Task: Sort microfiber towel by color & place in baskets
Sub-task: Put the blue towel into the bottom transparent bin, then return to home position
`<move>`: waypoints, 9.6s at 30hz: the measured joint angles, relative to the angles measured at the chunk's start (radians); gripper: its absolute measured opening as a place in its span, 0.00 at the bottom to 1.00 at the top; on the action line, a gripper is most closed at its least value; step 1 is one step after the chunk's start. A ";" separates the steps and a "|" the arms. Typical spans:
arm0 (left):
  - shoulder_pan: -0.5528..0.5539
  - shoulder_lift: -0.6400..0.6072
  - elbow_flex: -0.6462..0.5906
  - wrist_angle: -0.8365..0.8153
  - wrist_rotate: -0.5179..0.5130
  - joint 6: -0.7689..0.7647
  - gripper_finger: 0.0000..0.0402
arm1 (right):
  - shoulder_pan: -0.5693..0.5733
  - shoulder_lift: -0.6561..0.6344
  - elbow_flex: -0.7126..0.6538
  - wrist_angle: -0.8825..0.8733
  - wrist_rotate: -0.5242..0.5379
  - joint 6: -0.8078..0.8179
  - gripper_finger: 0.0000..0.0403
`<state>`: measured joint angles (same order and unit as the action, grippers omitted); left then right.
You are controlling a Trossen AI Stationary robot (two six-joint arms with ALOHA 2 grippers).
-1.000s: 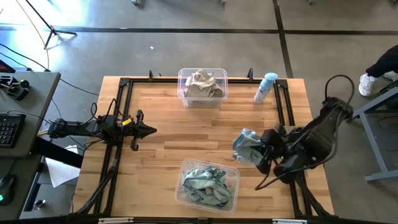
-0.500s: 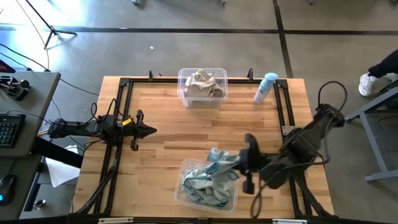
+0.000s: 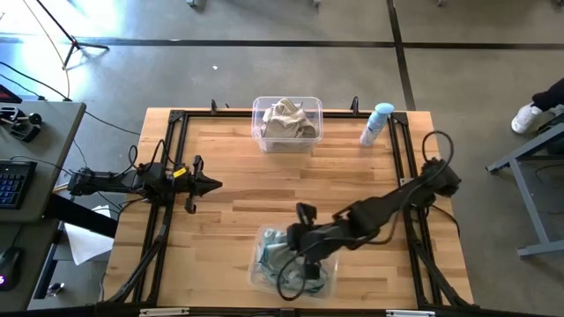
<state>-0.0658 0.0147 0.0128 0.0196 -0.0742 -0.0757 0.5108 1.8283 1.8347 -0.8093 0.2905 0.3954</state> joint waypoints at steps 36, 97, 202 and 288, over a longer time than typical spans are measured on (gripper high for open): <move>0.000 0.000 0.000 0.000 0.000 0.000 0.00 | -0.021 0.297 0.003 -0.178 -0.285 0.120 0.03; 0.000 0.000 0.000 0.000 0.000 0.000 0.00 | -0.270 -0.310 -0.646 0.173 -0.254 -0.221 0.01; 0.000 0.000 0.000 0.000 0.000 0.000 0.00 | -0.390 -1.824 -1.703 0.470 -0.238 -0.272 0.00; 0.000 0.000 0.000 0.000 0.000 0.000 0.00 | -0.390 -1.823 -1.703 0.476 -0.234 -0.351 0.00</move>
<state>-0.0659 0.0147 0.0128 0.0199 -0.0743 -0.0760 0.1204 0.0055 0.1318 -0.3332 0.0566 0.0441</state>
